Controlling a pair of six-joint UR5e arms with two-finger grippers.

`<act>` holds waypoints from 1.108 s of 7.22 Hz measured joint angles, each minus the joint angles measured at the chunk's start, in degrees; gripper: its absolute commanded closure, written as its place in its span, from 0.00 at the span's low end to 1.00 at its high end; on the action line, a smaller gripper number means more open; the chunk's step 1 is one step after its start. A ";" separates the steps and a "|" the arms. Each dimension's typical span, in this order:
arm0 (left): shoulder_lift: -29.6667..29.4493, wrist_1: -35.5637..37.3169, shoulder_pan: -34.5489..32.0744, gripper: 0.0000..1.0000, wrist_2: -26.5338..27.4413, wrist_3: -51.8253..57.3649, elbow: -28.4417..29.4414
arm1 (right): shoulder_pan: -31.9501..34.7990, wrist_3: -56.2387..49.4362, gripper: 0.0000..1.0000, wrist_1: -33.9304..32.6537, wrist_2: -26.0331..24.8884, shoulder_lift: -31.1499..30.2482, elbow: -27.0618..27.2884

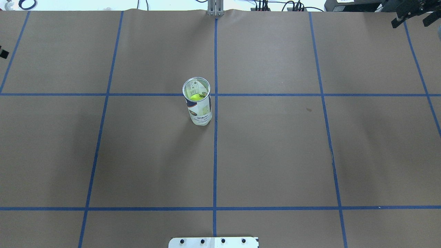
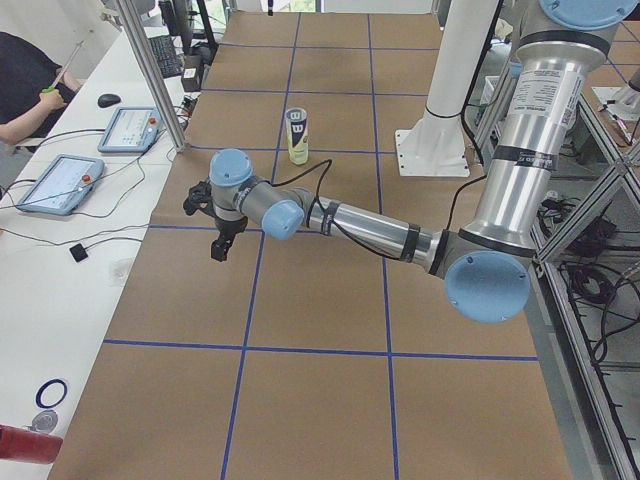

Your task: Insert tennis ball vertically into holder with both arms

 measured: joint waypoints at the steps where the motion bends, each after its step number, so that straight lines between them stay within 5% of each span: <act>1: 2.00 0.71 -1.18 0.00 0.70 3.26 2.59 | 1.16 -2.18 0.01 0.04 0.42 -1.60 -0.34; 4: 3.87 1.33 -3.73 0.00 0.60 1.37 8.90 | 4.39 -5.65 0.01 0.58 0.80 -7.91 0.32; 8: 2.82 11.39 -8.47 0.00 -0.97 0.76 5.79 | 4.56 -6.21 0.01 1.20 -2.68 -15.45 -0.58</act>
